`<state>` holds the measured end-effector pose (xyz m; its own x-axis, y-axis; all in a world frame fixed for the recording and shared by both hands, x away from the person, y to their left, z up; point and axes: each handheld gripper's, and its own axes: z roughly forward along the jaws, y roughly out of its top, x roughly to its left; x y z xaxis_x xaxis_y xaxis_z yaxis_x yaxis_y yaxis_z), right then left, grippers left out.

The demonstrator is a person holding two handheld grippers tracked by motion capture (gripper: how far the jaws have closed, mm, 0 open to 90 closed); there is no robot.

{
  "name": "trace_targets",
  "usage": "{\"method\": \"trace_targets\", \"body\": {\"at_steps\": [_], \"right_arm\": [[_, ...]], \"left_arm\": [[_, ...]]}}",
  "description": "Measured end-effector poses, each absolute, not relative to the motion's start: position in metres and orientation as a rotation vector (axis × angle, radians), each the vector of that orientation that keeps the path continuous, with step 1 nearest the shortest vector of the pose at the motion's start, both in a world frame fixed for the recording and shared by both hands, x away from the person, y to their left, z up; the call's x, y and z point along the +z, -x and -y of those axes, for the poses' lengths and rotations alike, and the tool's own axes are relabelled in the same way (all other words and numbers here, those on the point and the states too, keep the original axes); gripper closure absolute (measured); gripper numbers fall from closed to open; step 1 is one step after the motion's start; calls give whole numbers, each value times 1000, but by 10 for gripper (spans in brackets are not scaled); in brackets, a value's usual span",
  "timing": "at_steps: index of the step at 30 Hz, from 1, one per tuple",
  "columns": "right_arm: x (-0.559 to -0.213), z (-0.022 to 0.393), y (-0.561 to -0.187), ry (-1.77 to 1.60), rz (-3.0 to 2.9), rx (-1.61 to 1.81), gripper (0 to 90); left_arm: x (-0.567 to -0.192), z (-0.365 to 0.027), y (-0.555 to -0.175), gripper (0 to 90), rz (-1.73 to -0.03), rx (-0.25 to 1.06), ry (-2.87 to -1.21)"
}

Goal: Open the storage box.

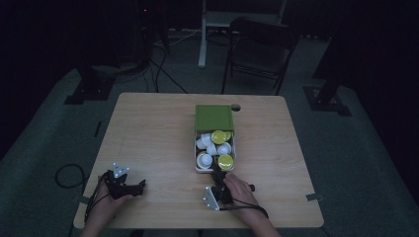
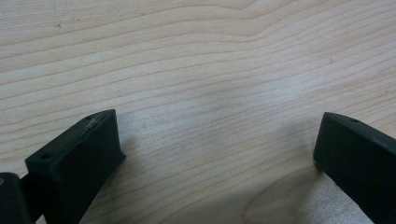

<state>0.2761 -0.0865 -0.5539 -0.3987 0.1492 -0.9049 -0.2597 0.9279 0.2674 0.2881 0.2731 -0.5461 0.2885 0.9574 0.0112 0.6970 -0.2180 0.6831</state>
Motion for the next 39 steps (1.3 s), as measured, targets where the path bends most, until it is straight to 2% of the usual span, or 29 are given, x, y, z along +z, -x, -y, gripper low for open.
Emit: {"method": "trace_targets", "body": {"at_steps": [33,36,39], "right_arm": [[-554,89,-265,102,-1936,468,685],[-553,89,-268,76,-1974,493,612],[-552,90,-268,71,-1996,521,588]], "left_arm": [[-546,-273,-288,11,-1475,595,-1992],[-546,-273,-288,11,-1475,595,-1993],[-546,-273,-288,11,-1475,595,-1993]]}}
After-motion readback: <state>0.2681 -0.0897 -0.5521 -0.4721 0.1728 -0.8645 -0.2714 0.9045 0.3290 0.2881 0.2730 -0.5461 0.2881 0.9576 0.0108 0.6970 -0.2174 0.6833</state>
